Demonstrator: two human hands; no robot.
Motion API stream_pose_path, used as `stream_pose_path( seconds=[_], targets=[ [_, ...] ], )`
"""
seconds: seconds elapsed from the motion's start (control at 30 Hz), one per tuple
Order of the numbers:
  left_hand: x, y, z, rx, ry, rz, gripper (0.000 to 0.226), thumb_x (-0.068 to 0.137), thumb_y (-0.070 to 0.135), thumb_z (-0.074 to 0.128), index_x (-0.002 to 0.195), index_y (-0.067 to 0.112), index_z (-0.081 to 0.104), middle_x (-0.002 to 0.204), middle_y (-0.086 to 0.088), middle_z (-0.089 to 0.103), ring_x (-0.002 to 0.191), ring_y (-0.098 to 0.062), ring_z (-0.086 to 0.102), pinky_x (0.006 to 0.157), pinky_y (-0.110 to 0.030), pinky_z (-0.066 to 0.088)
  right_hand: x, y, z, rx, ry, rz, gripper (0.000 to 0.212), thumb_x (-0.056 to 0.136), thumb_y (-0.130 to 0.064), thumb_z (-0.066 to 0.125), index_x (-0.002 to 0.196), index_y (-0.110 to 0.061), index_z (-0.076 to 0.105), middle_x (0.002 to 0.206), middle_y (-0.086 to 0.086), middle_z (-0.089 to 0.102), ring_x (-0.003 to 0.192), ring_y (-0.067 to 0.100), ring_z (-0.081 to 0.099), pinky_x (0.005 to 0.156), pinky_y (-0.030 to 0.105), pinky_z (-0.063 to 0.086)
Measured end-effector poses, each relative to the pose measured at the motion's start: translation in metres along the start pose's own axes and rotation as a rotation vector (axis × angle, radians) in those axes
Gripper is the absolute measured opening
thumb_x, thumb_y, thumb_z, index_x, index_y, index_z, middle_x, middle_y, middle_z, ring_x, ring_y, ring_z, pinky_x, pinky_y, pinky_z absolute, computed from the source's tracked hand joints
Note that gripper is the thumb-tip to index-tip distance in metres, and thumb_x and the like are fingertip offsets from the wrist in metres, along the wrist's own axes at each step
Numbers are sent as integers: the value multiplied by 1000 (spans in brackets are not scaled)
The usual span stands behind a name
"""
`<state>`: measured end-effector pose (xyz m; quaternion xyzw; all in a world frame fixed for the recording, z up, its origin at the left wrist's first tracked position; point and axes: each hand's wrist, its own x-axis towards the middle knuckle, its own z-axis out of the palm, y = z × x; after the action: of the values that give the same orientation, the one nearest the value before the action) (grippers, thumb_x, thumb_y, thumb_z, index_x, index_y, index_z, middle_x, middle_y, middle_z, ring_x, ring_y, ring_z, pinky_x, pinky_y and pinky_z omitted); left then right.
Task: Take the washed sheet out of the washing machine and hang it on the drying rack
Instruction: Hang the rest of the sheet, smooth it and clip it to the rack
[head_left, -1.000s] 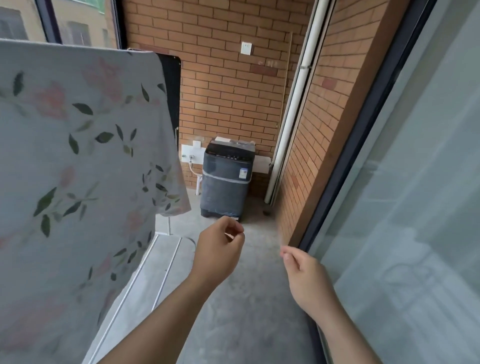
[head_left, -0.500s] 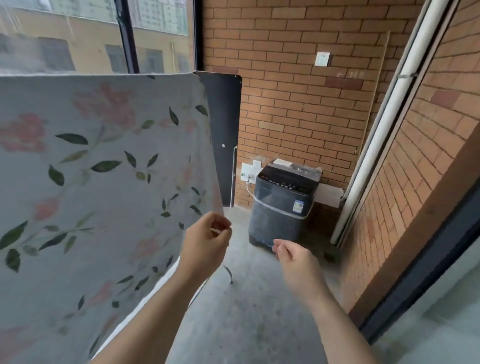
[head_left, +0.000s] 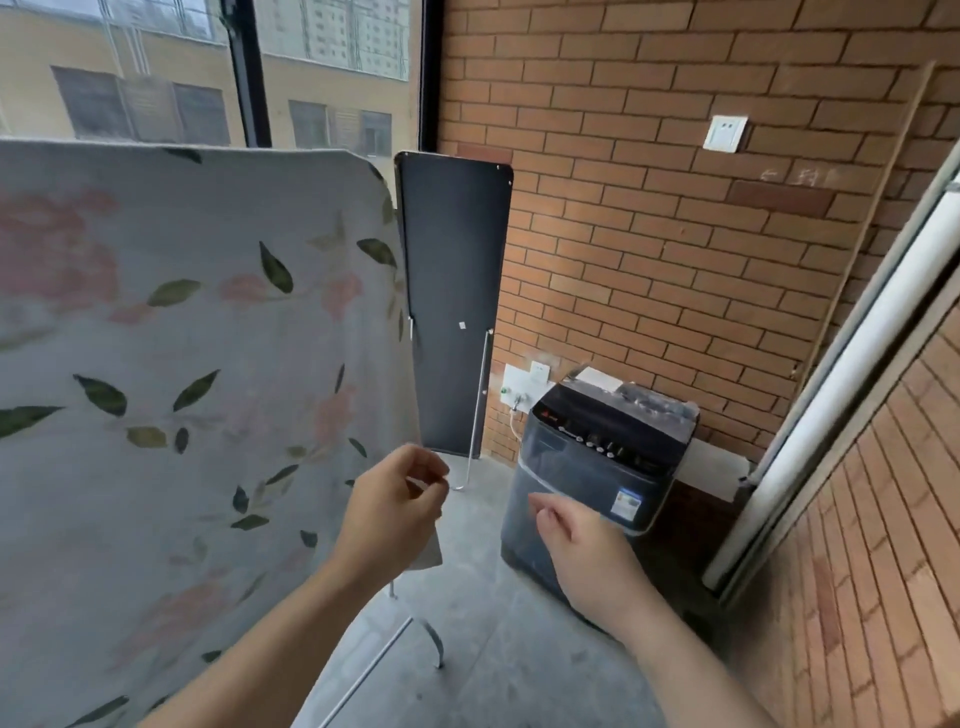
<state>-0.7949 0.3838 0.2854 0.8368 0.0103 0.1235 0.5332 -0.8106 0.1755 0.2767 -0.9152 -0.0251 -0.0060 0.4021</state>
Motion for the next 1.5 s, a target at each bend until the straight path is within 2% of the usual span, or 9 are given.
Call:
stream_pose_path(
  seconds=[0.1, 0.27, 0.4, 0.6, 0.73, 1.0, 1.13, 1.37, 1.5],
  targets=[
    [49, 17, 41, 110, -135, 117, 21, 88, 12, 65, 81, 32, 62, 75, 12, 67, 61, -13, 66, 56, -35, 57, 56, 15, -34, -10, 11, -28, 36, 105, -37, 40, 136, -31, 56, 133, -18, 58, 122, 2, 51, 100, 19, 41],
    [127, 43, 91, 424, -289, 386, 19, 90, 18, 58, 89, 37, 58, 81, 23, 57, 69, -1, 58, 64, -15, 47, 152, 46, -75, -58, -22, -145, 34, 103, -41, 41, 135, -38, 54, 132, -20, 59, 116, -6, 51, 98, 16, 42],
    [193, 53, 136, 496, -163, 471, 13, 87, 16, 61, 91, 28, 60, 84, 18, 59, 69, -2, 57, 62, -15, 45, 244, 74, -108, -85, -98, -307, 35, 103, -40, 42, 135, -33, 56, 130, -19, 60, 108, -9, 49, 94, 12, 41],
    [243, 58, 184, 145, 218, 40, 16, 86, 12, 69, 84, 27, 64, 77, 13, 68, 67, -10, 67, 64, -30, 54, 344, 91, -148, -98, -234, -499, 32, 103, -36, 45, 129, -29, 62, 116, -20, 66, 105, -9, 57, 88, 4, 41],
    [261, 57, 197, 78, 399, -75, 15, 87, 8, 70, 83, 22, 66, 71, 5, 69, 65, -12, 68, 66, -35, 57, 408, 93, -152, -127, -350, -636, 31, 102, -37, 45, 127, -30, 63, 109, -26, 63, 107, -8, 57, 89, 5, 41],
    [321, 17, 164, 283, 614, -136, 19, 85, 11, 72, 80, 28, 65, 72, 11, 68, 67, -14, 67, 62, -24, 51, 512, 74, -90, -118, -535, -731, 31, 102, -36, 46, 127, -29, 63, 115, -22, 64, 101, -11, 53, 84, -1, 36],
    [364, -15, 148, 331, 646, -177, 13, 88, 20, 70, 84, 30, 65, 73, 17, 69, 69, -5, 68, 61, -20, 50, 567, 44, -32, -53, -600, -696, 28, 102, -34, 48, 122, -26, 65, 115, -12, 69, 105, 1, 61, 93, 22, 48],
    [442, -45, 128, 439, 623, -141, 19, 85, 7, 70, 85, 26, 68, 71, 17, 66, 70, -4, 63, 61, -9, 45, 649, 8, 62, -45, -738, -590, 29, 101, -29, 47, 122, -22, 66, 117, -6, 69, 106, 13, 62, 95, 32, 49],
    [479, -61, 127, 567, 521, -80, 29, 82, -4, 65, 91, 23, 68, 84, 15, 65, 77, -5, 61, 72, -24, 51, 688, -5, 118, -47, -872, -493, 29, 96, -20, 46, 114, -21, 69, 94, -2, 70, 78, 15, 64, 68, 29, 54]
  ],
)
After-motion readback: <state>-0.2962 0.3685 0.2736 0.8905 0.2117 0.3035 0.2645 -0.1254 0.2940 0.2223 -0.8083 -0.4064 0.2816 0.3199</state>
